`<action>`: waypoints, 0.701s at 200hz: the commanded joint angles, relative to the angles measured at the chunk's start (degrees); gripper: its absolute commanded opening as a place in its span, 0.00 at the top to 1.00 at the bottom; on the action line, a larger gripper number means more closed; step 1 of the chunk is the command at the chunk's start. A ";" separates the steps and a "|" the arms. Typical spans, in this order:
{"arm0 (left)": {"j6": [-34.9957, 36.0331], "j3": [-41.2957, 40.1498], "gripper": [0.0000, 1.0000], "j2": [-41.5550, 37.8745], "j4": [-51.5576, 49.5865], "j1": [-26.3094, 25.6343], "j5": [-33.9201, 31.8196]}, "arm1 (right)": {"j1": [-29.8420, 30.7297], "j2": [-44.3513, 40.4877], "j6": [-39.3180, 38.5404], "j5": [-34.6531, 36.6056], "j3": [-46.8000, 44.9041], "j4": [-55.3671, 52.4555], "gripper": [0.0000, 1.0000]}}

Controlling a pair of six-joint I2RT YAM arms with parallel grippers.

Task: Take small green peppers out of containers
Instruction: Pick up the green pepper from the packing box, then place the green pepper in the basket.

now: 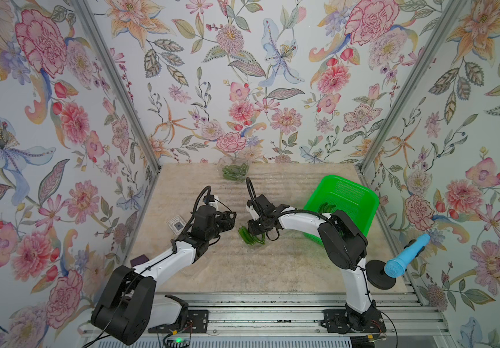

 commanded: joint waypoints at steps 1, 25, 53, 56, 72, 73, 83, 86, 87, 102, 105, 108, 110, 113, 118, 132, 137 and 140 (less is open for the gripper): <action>0.01 -1.09 0.61 -1.07 1.30 0.74 0.94 | 0.62 1.69 0.72 1.82 1.61 -1.64 0.75; 0.05 -1.07 0.61 -0.91 1.49 0.77 1.02 | 0.75 0.62 0.43 2.91 1.48 -2.09 0.83; 0.03 -1.19 0.62 -0.67 1.59 0.81 0.90 | 0.86 -3.14 -0.42 5.84 0.94 -3.42 0.87; 0.08 -1.19 0.61 -0.71 1.59 0.83 0.85 | 0.90 -3.79 -0.54 6.27 0.67 -3.43 0.87; 0.26 -0.89 0.62 -0.81 1.38 0.79 0.58 | 0.91 -8.42 -0.75 7.34 -1.13 -3.44 0.88; 0.31 -0.87 0.62 -0.81 1.31 0.76 0.61 | 0.84 -8.75 -0.75 7.33 -1.25 -3.44 0.88; 0.64 -0.26 0.62 -0.74 0.55 0.78 0.46 | 0.71 -12.11 -0.51 7.44 -2.46 -3.44 0.88; 0.71 -0.02 0.63 -0.64 0.42 0.77 0.48 | 0.53 -13.24 -0.37 7.40 -2.85 -3.44 0.88; 0.71 0.06 0.63 -0.63 0.44 0.76 0.51 | 0.52 -13.53 -0.29 7.44 -2.94 -3.40 0.88; 0.87 1.04 0.62 -0.15 0.13 0.74 0.51 | -0.38 -18.52 0.25 7.10 -4.77 -3.43 0.88; 0.86 1.23 0.62 0.00 0.10 0.67 0.53 | -0.53 -19.56 0.35 6.81 -5.07 -3.45 0.88; 0.73 1.43 0.62 0.13 0.18 0.66 0.60 | -0.83 -20.47 0.49 6.62 -5.51 -3.45 0.88; 0.72 1.58 0.62 0.27 0.25 0.66 0.62 | -1.01 -21.07 0.59 6.54 -5.79 -3.41 0.88; 0.78 1.80 0.63 0.45 0.25 0.64 0.67 | -1.29 -22.11 0.65 6.54 -6.25 -3.38 0.88; 0.75 2.31 0.63 0.85 0.21 0.59 0.78 | -1.71 -23.74 0.78 6.52 -7.02 -3.29 0.88; 1.15 4.42 0.63 2.18 0.19 -0.20 1.29 | -3.08 -28.81 0.86 8.11 -9.67 -2.99 0.88; 1.36 5.46 0.63 2.81 0.06 -0.77 1.37 | -3.72 -30.58 0.75 9.13 -10.68 -3.02 0.88; 1.48 6.20 0.63 3.23 -0.08 -1.13 1.32 | -4.27 -31.70 0.76 9.55 -11.41 -3.00 0.88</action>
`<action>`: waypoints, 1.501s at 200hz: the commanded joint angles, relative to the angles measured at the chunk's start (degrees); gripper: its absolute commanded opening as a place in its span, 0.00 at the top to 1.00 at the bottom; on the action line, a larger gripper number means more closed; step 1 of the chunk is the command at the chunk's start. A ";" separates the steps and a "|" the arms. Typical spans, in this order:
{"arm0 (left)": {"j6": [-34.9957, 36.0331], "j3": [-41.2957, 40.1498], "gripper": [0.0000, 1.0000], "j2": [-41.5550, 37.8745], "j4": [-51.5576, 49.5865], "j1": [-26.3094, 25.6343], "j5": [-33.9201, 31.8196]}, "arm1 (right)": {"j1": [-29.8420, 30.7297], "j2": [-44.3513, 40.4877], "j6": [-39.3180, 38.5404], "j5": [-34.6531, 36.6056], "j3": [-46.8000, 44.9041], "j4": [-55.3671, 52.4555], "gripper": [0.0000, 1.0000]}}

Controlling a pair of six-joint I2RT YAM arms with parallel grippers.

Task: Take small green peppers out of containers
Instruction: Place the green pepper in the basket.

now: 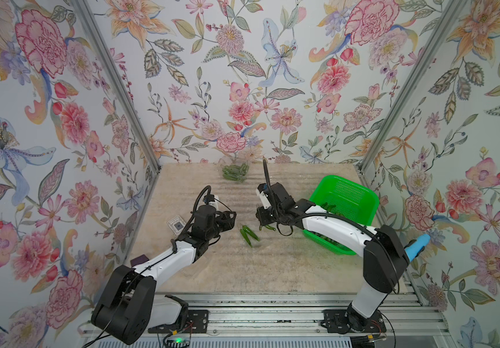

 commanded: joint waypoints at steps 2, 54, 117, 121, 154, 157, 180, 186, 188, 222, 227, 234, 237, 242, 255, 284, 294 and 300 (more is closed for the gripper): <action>1.50 5.52 0.63 2.71 0.03 -1.48 0.78 | -3.15 -7.44 0.46 3.68 -4.93 -0.69 0.88; 4.59 24.50 0.64 18.98 -2.35 -13.49 2.21 | -22.10 -22.00 3.20 3.21 -21.97 3.48 0.87; 4.57 42.50 0.63 37.68 -5.58 -22.16 9.43 | -38.11 -17.13 -0.05 -1.98 -29.59 7.43 0.67; 4.50 42.14 0.63 37.58 -5.28 -22.18 9.36 | -38.12 -16.82 -0.24 -1.90 -29.54 7.43 0.62; 6.50 38.35 0.62 32.27 -6.61 -20.55 5.87 | -36.22 -17.98 -0.95 -1.63 -27.27 6.17 0.47; 6.53 37.82 0.62 31.59 -6.72 -20.28 5.78 | -35.71 -18.27 -1.07 -1.59 -26.91 5.94 0.47; 6.51 32.09 0.62 26.00 -6.61 -17.21 4.20 | -30.18 -19.67 -1.91 -1.98 -24.21 5.40 0.49; 6.37 30.23 0.62 24.32 -6.44 -16.09 3.93 | -28.39 -19.52 -2.26 -2.52 -23.29 5.33 0.49; 6.25 29.53 0.62 23.79 -6.33 -15.68 3.85 | -27.71 -19.37 -2.31 -2.59 -22.96 5.16 0.49; 3.69 16.30 0.61 14.82 -3.28 -7.80 3.96 | -15.31 -12.68 -3.76 -3.84 -15.80 3.16 0.52; 3.44 14.53 0.61 12.59 -2.84 -6.88 4.00 | -13.35 -11.10 -4.07 -4.24 -14.67 3.05 0.52; 3.19 12.27 0.61 10.94 -2.46 -5.53 3.94 | -11.27 -8.83 -4.42 -4.35 -12.99 2.66 0.53; 3.13 11.41 0.61 10.13 -2.44 -4.84 3.91 | -10.30 -7.75 -4.62 -4.52 -12.25 2.56 0.53; 3.07 10.17 0.61 9.07 -2.50 -3.96 3.91 | -8.94 -5.91 -5.15 -5.21 -11.01 2.44 0.53; 3.07 7.54 0.61 6.73 -2.77 -1.80 3.88 | -5.52 -0.43 -6.20 -6.31 -7.55 1.68 0.53; 3.11 3.53 0.60 2.71 -3.04 1.91 3.86 | -0.23 11.23 -9.23 -8.97 0.36 -0.77 0.56; 3.10 2.57 0.60 1.72 -3.23 3.10 4.07 | 1.26 14.34 -10.00 -8.47 2.50 -1.45 0.56; 3.11 2.10 0.60 1.12 -3.22 3.68 4.19 | 1.81 15.80 -10.38 -8.62 3.53 -1.57 0.56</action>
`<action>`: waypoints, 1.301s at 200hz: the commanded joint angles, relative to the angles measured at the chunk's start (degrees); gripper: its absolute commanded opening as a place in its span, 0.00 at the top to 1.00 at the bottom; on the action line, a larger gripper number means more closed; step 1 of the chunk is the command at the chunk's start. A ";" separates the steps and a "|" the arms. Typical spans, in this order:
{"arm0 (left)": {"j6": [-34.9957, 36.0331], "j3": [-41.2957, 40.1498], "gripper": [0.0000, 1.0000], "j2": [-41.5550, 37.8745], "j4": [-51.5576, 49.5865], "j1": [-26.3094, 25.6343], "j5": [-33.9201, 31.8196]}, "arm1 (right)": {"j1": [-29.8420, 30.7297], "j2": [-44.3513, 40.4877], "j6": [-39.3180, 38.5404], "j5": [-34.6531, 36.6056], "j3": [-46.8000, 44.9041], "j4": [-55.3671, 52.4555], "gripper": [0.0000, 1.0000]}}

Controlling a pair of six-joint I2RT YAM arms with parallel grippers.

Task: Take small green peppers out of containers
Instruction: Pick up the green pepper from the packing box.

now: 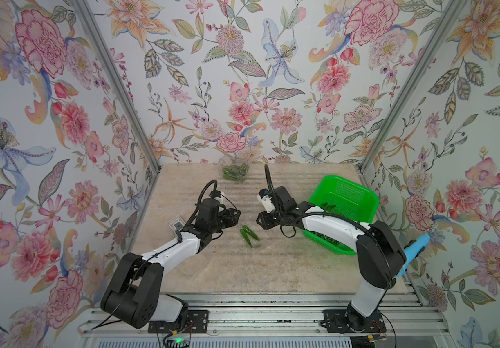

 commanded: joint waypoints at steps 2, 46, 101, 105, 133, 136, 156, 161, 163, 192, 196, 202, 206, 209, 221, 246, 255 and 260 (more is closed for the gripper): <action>-0.28 -2.14 0.60 -3.26 0.56 2.41 -0.44 | 2.58 5.51 -3.56 -1.68 4.71 -4.09 0.56; -0.10 -4.35 0.60 -5.53 0.65 5.00 0.72 | 3.85 12.49 -4.48 0.26 9.65 -5.58 0.55; -0.08 -5.40 0.60 -6.41 1.26 5.91 1.49 | 3.85 16.76 -4.65 2.42 12.61 -6.93 0.54; -0.05 -5.40 0.60 -6.41 1.27 5.98 1.60 | 3.90 17.12 -4.80 2.07 12.83 -6.98 0.55; -0.01 -5.57 0.60 -6.77 1.24 6.07 1.64 | 3.78 18.97 -4.76 1.89 14.18 -7.42 0.55; 0.00 -5.54 0.60 -6.85 1.26 6.09 1.57 | 3.80 19.09 -4.74 1.97 14.27 -7.43 0.55; 0.08 -5.66 0.60 -7.17 1.25 6.11 1.63 | 3.50 19.59 -4.67 0.59 14.63 -7.43 0.56; 0.09 -5.70 0.60 -7.21 1.22 6.18 1.57 | 3.45 19.76 -4.65 0.43 14.73 -7.40 0.56; 0.03 -5.70 0.60 -7.26 1.23 6.17 1.54 | 3.44 19.79 -4.65 0.54 14.78 -7.42 0.56; 0.04 -5.90 0.60 -7.35 1.37 6.24 1.66 | 3.26 20.25 -4.39 1.37 14.76 -7.44 0.76; -0.04 -5.89 0.60 -7.30 1.46 6.26 1.70 | 3.29 20.18 -4.39 1.51 14.59 -7.43 0.78; -0.07 -5.93 0.60 -7.30 1.59 6.31 1.77 | 3.29 20.09 -4.30 1.94 14.47 -7.45 0.81; -0.02 -5.93 0.60 -7.32 1.48 6.28 1.77 | 3.23 19.94 -4.30 2.10 14.33 -7.48 0.83; 0.00 -5.92 0.60 -7.23 1.50 6.29 1.78 | 3.28 19.86 -4.34 2.11 14.23 -7.48 0.84; 0.09 -5.93 0.60 -7.22 1.49 6.29 1.62 | 3.13 18.99 -4.25 2.59 13.66 -7.43 0.86; 0.27 -5.75 0.60 -7.28 1.35 6.28 1.41 | 3.07 15.28 -4.12 3.67 12.07 -7.43 0.91; 0.31 -5.66 0.60 -7.13 1.32 6.28 1.43 | 2.96 13.21 -4.13 3.70 11.31 -7.34 0.92; 0.35 -5.58 0.61 -7.12 1.27 6.29 1.32 | 2.75 11.96 -4.06 3.81 10.74 -7.29 0.92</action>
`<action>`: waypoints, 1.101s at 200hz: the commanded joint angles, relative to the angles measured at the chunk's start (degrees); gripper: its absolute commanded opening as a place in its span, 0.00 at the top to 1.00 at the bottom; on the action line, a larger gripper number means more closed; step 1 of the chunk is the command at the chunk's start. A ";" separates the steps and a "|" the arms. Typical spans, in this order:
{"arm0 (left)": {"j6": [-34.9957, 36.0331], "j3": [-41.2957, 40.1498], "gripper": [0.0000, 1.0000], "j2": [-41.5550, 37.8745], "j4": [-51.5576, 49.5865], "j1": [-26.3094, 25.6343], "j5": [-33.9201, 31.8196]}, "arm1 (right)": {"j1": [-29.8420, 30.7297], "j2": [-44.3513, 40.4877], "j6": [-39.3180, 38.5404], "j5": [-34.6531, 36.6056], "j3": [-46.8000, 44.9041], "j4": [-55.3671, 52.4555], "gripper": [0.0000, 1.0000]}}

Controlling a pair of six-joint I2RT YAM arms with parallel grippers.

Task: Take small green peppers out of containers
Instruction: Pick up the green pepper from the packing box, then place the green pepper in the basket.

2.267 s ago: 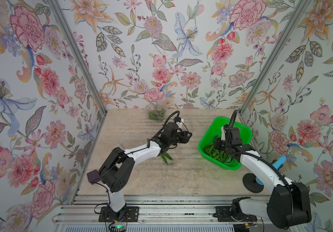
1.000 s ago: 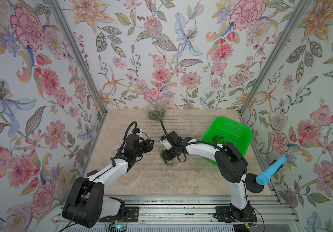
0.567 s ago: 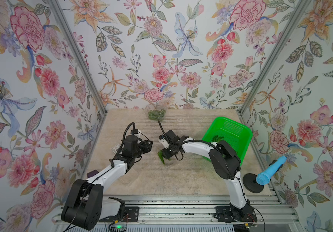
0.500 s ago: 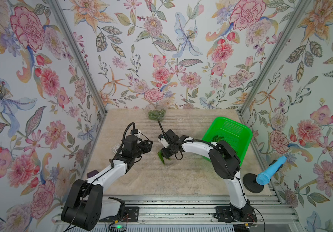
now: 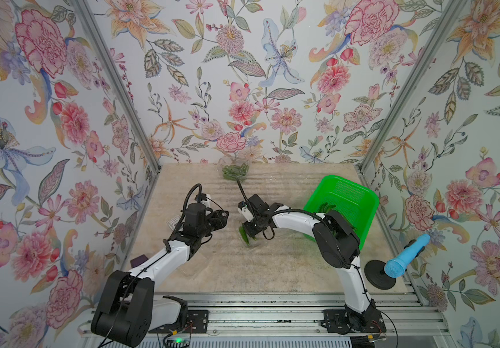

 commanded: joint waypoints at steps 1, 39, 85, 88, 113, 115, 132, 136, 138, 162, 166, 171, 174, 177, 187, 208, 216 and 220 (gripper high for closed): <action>0.35 -0.64 0.61 -0.85 0.94 0.65 0.49 | -0.72 -5.55 0.02 1.59 -2.50 -2.40 0.92; 0.48 1.27 0.61 0.62 1.17 -0.44 0.34 | -3.46 -19.42 1.49 3.20 -8.56 -1.18 0.92; 0.99 11.59 0.60 8.55 1.24 -9.88 -1.08 | -16.60 -38.04 4.26 4.47 -20.91 0.04 0.91; 1.12 12.60 0.61 9.34 1.20 -10.54 -1.12 | -17.87 -38.95 4.49 4.40 -21.79 0.01 0.91; 1.61 21.27 0.61 17.48 0.70 -16.22 -1.10 | -28.16 -43.54 5.49 2.46 -28.09 0.35 0.90; 1.66 21.96 0.61 18.69 0.71 -16.40 -1.01 | -28.97 -43.78 5.53 2.41 -28.50 0.46 0.90; 1.67 27.28 0.61 24.02 0.49 -19.64 -0.84 | -34.85 -44.42 5.57 -0.41 -32.13 2.10 0.91; 1.60 28.40 0.61 25.35 0.62 -20.36 -0.73 | -35.86 -44.34 5.50 -0.52 -32.90 2.56 0.91; 1.50 28.97 0.61 25.98 0.67 -20.62 -0.61 | -36.33 -44.27 5.46 -0.71 -33.24 2.81 0.91; 1.12 35.23 0.62 32.42 0.49 -23.66 1.43 | -40.53 -41.83 5.50 -1.59 -35.73 4.63 0.85; 1.10 35.94 0.62 33.14 0.43 -24.05 1.55 | -40.89 -41.33 5.46 -1.65 -35.81 4.60 0.83; 1.04 36.70 0.62 33.96 0.28 -24.30 1.65 | -41.25 -40.76 5.52 -1.69 -35.98 4.61 0.79; 1.01 37.11 0.62 34.28 0.20 -24.35 1.77 | -41.31 -40.60 5.51 -1.66 -36.10 4.61 0.74; 0.98 37.41 0.62 34.67 0.02 -24.39 1.91 | -41.33 -40.48 5.48 -1.57 -36.13 4.65 0.69; 1.23 38.20 0.62 35.17 -0.67 -24.36 1.80 | -41.19 -40.51 4.97 -2.18 -36.11 4.74 0.56; 2.30 38.09 0.61 33.84 -1.81 -22.92 0.66 | -41.03 -42.18 4.36 -2.91 -35.17 4.50 0.44; 2.62 37.80 0.61 32.84 -2.06 -22.00 0.69 | -40.77 -43.06 3.85 -3.10 -34.62 4.53 0.41; 2.92 37.66 0.61 32.25 -2.41 -21.28 0.48 | -40.59 -43.56 3.70 -2.95 -34.32 4.48 0.41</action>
